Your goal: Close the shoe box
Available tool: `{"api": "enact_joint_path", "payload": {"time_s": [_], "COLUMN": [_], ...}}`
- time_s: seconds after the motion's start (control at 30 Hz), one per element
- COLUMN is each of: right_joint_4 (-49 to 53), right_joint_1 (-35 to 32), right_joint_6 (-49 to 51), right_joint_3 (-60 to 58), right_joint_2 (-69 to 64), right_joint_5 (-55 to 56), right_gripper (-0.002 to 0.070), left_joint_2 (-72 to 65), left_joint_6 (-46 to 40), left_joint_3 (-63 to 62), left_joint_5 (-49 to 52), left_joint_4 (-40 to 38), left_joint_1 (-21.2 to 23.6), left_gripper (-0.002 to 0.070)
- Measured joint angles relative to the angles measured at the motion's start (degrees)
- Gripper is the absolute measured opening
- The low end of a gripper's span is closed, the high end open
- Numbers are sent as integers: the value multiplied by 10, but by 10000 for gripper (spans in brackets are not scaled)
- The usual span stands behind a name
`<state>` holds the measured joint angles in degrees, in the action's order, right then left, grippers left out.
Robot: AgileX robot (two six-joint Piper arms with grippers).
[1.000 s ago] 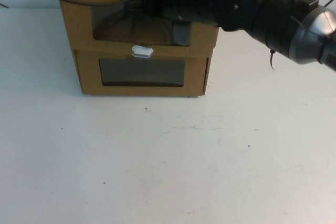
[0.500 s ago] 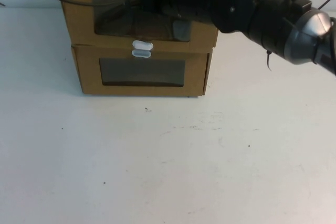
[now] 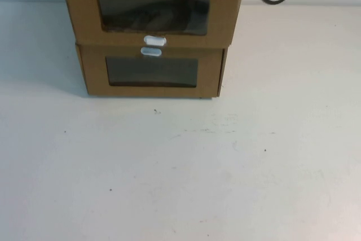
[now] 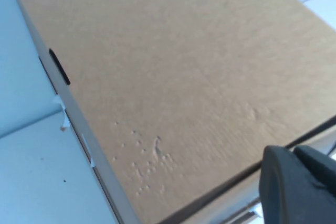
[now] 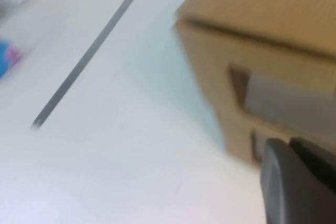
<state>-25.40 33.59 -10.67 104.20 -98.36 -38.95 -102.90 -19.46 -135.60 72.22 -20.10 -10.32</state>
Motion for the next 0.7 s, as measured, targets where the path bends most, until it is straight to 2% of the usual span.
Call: {"api": "enact_joint_path", "payload": {"time_s": [0.17,0.37,0.5,0.7], "right_joint_4": [20,170,216,227], "right_joint_1": [6,73,116,126], "right_joint_6": [25,129,192,249], "right_joint_3": [-23,-150,-282,-475], "right_joint_2": [64,222,364,576], "right_joint_5": [-94,-125,-130,-137], "right_gripper": [-11,-11,-11,-11], "left_joint_2": [45,183,320,586], "left_joint_6": [0,-5,-28,-55], "left_joint_3": [13,115,262,584], "left_joint_5": [5,-24,-86,-251], "left_joint_4": [-4,-22,-28,-36], "left_joint_1": [0,0,0,0], "left_gripper": [-2,-2,-2,-2]}}
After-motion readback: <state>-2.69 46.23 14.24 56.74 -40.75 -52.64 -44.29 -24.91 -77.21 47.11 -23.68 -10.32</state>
